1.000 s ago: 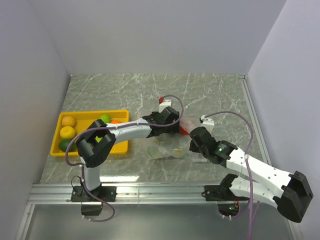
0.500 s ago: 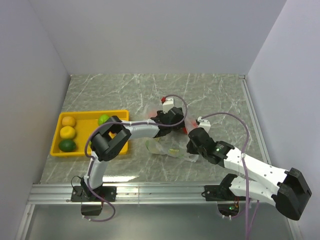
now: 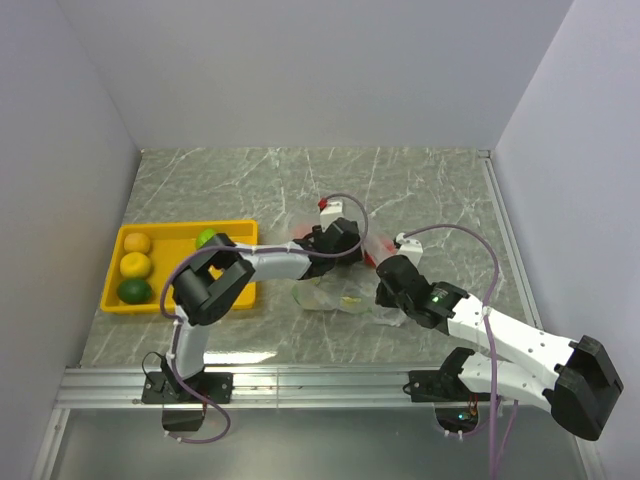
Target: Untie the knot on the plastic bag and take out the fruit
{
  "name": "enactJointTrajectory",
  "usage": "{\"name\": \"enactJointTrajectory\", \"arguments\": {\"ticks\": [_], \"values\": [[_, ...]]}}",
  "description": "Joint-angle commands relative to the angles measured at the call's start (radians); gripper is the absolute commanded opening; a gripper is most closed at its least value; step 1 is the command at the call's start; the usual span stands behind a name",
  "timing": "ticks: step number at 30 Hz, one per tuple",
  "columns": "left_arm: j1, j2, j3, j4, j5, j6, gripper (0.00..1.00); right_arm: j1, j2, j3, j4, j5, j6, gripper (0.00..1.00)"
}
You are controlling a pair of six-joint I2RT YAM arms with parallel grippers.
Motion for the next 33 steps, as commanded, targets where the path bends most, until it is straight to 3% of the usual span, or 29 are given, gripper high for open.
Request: {"name": "enactJointTrajectory", "arguments": {"ticks": [1,5,10,17,23,26,30,33], "values": [[-0.001,-0.128,-0.053,-0.059,0.101,0.069,0.25,-0.009,0.01,0.059,-0.02,0.076,-0.024,0.0],[-0.011,-0.203,-0.072,-0.16,0.268,0.17,0.29,-0.014,0.024,0.073,-0.022,0.107,-0.033,0.0],[-0.023,-0.387,-0.171,-0.185,0.373,0.263,0.3,-0.017,0.03,0.065,-0.028,0.144,-0.034,0.0],[0.055,-0.752,-0.228,-0.295,0.259,0.192,0.29,-0.019,-0.003,0.029,-0.025,0.159,-0.022,0.0],[0.325,-0.944,-0.249,-0.523,0.121,0.111,0.27,-0.019,-0.02,0.019,-0.037,0.173,-0.013,0.0],[0.535,-1.011,-0.306,-0.603,0.097,0.085,0.26,-0.019,-0.04,0.013,-0.04,0.17,-0.005,0.0],[0.748,-1.051,-0.401,-0.648,0.147,0.097,0.25,-0.019,-0.059,0.004,-0.046,0.16,0.001,0.0],[0.874,-1.073,-0.486,-0.613,0.178,0.12,0.32,-0.019,-0.068,-0.001,-0.048,0.15,0.004,0.0]]}}
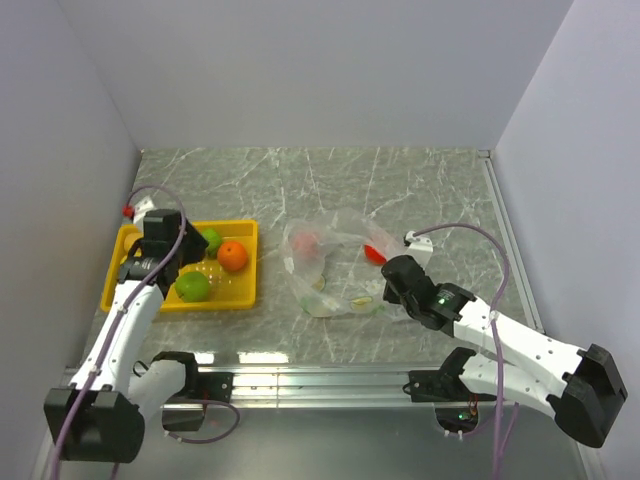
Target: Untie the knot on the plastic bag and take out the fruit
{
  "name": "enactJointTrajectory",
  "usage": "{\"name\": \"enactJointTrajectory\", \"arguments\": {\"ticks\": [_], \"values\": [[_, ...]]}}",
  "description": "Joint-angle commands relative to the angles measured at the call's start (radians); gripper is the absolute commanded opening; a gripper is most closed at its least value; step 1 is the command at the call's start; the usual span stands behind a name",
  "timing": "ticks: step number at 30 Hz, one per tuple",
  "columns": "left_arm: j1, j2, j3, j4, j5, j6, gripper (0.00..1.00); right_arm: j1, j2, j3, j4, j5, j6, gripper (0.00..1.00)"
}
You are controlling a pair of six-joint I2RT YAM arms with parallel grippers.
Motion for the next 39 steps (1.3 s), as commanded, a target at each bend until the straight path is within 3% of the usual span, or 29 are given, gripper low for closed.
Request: {"name": "enactJointTrajectory", "arguments": {"ticks": [1,3,6,9,15,19,23,29,31,32,34,35,39], "values": [[0.11,-0.026,-0.07,-0.028,0.041,0.017,0.4,-0.008,-0.024,-0.009,-0.011,0.019,0.017,0.0],[0.167,-0.023,-0.084,-0.012,0.096,0.034,0.48,-0.008,-0.029,-0.012,-0.011,0.01,0.02,0.0],[0.175,-0.031,-0.061,-0.009,0.137,0.057,0.85,-0.008,-0.034,-0.015,-0.012,0.007,0.02,0.0],[0.175,-0.046,-0.033,-0.029,0.116,0.072,0.98,-0.008,-0.035,-0.017,-0.012,0.004,0.014,0.0],[0.173,-0.074,0.004,-0.066,0.102,0.096,0.99,-0.006,-0.03,-0.014,-0.005,0.004,0.006,0.0],[0.152,-0.132,0.007,-0.028,0.263,0.129,0.95,-0.009,-0.024,-0.014,0.005,0.008,-0.003,0.0],[-0.027,-0.186,-0.002,0.08,0.395,0.107,0.9,-0.006,-0.023,-0.021,0.012,0.016,-0.004,0.0],[-0.386,-0.134,0.068,0.192,0.337,0.064,0.87,-0.011,-0.02,-0.029,0.015,-0.007,0.019,0.0],[-0.455,-0.083,0.103,0.23,0.292,0.061,0.87,-0.011,-0.014,0.009,-0.023,-0.005,0.016,0.11],[-0.512,-0.063,0.114,0.239,0.277,0.063,0.87,-0.011,-0.015,0.028,-0.037,-0.002,0.006,0.25],[-0.557,-0.002,0.146,0.262,0.255,0.066,0.87,-0.009,-0.029,0.096,-0.078,0.001,-0.038,0.39],[-0.595,0.02,0.159,0.266,0.255,0.064,0.87,-0.011,-0.032,0.121,-0.084,-0.004,-0.062,0.51],[-0.692,0.116,0.197,0.308,0.222,0.069,0.87,-0.009,0.015,0.279,-0.142,-0.077,-0.214,0.64]]}}
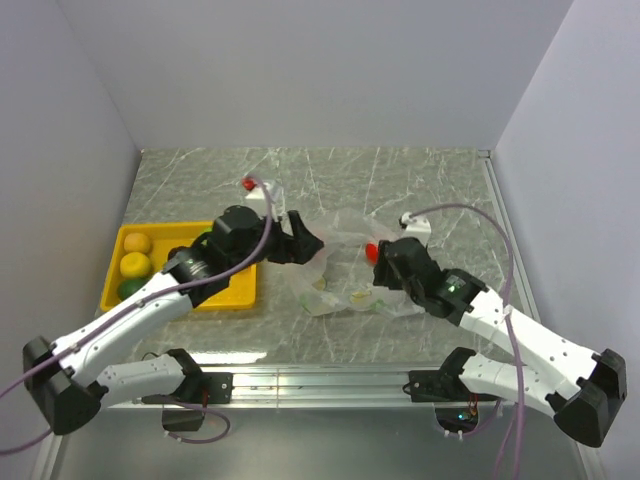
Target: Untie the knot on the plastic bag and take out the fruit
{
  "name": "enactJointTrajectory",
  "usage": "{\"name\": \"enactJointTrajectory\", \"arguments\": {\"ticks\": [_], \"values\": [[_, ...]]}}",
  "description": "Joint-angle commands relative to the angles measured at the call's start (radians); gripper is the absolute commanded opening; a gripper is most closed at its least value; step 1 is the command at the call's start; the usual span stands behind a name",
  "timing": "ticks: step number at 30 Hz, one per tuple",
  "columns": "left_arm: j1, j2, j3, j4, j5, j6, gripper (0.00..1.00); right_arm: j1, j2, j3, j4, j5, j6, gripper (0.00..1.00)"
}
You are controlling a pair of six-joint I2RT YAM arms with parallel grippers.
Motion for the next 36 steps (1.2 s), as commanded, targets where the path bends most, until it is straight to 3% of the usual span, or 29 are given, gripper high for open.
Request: {"name": "enactJointTrajectory", "arguments": {"ticks": [1,7,16,22,25,31,36], "values": [[-0.077,0.078,0.057,0.096,-0.054,-0.001,0.87,-0.006,0.038,0.201,-0.064,-0.042,-0.168,0.65],[-0.188,0.205,0.094,0.139,-0.084,0.007,0.87,-0.02,0.172,0.326,-0.106,0.088,-0.256,0.66],[-0.245,0.333,0.141,0.144,-0.073,0.038,0.87,-0.247,0.364,0.268,0.023,-0.004,-0.231,0.66],[-0.264,0.397,0.128,0.166,-0.058,0.073,0.87,-0.376,0.46,0.208,0.167,-0.171,-0.158,0.2],[-0.275,0.436,0.132,0.167,-0.053,0.09,0.87,-0.413,0.493,0.169,0.24,-0.239,-0.138,0.03],[-0.281,0.491,0.128,0.169,-0.077,0.096,0.88,-0.436,0.531,0.163,0.235,-0.337,-0.165,0.0],[-0.281,0.436,0.036,0.234,-0.185,0.072,0.87,-0.318,0.309,0.168,0.184,-0.299,-0.173,0.0]]}}
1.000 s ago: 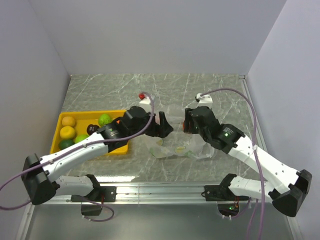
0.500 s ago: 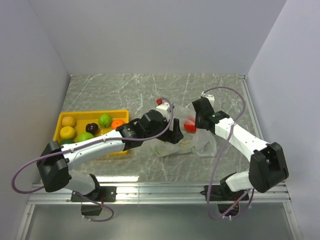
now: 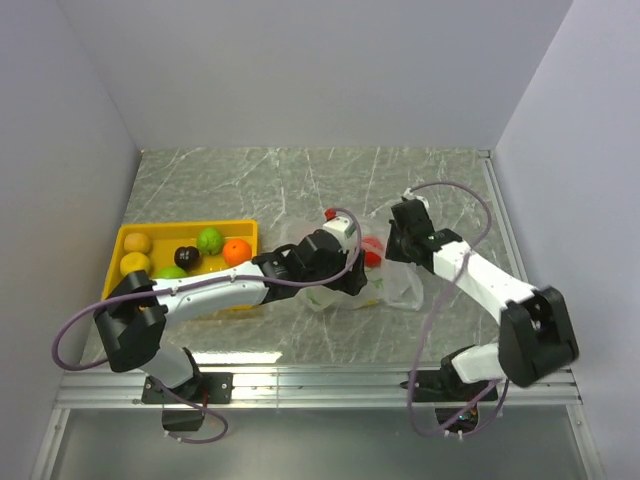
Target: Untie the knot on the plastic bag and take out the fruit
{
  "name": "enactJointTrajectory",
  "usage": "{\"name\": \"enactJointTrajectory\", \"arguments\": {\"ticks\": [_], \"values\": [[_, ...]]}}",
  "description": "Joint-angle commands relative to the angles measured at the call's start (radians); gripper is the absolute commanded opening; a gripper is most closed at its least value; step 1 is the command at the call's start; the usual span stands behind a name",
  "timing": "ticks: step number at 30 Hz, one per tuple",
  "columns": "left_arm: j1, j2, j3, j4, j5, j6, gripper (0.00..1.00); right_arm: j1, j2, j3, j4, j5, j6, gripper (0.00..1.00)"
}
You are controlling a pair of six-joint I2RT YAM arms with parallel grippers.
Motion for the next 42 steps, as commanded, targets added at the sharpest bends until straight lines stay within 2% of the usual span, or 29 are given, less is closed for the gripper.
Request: {"name": "enactJointTrajectory", "arguments": {"ticks": [1,6,7,11,14,21,25,31,35,36,38,42], "values": [[-0.005,-0.067,-0.062,0.094,-0.086,-0.015,0.87,0.103,-0.191,0.024,-0.03,0.007,-0.016,0.0],[-0.005,-0.124,-0.171,0.163,-0.124,-0.052,0.86,0.329,-0.324,0.023,-0.082,0.076,0.015,0.0],[-0.005,-0.13,-0.182,0.169,-0.132,-0.07,0.86,0.34,-0.337,0.006,-0.076,0.084,0.029,0.0],[-0.005,-0.167,-0.234,0.194,-0.166,-0.109,0.86,0.324,-0.354,-0.105,-0.054,0.162,0.095,0.0],[-0.005,-0.207,-0.275,0.234,-0.141,-0.096,0.85,0.268,-0.34,-0.145,-0.033,0.147,0.108,0.0],[-0.005,-0.259,-0.292,0.173,-0.205,-0.089,0.86,0.205,-0.272,-0.08,-0.033,0.158,0.05,0.0],[-0.005,-0.268,-0.26,0.133,-0.281,-0.15,0.88,0.203,-0.187,-0.063,-0.027,0.13,0.034,0.0],[-0.005,-0.386,-0.309,0.293,-0.227,-0.17,0.86,0.203,-0.108,-0.125,0.021,0.133,0.054,0.0],[-0.005,-0.446,-0.301,0.321,-0.195,-0.136,0.86,0.203,-0.1,-0.149,0.018,0.145,0.056,0.0],[-0.005,-0.458,-0.294,0.317,-0.193,-0.126,0.86,0.203,-0.11,-0.146,0.001,0.152,0.053,0.09],[-0.004,-0.455,-0.262,0.276,-0.21,-0.119,0.87,0.206,-0.166,-0.137,-0.014,0.156,0.043,0.17],[-0.004,-0.323,-0.174,0.168,-0.236,-0.122,0.85,0.206,-0.254,-0.128,-0.019,0.167,0.022,0.17]]}}
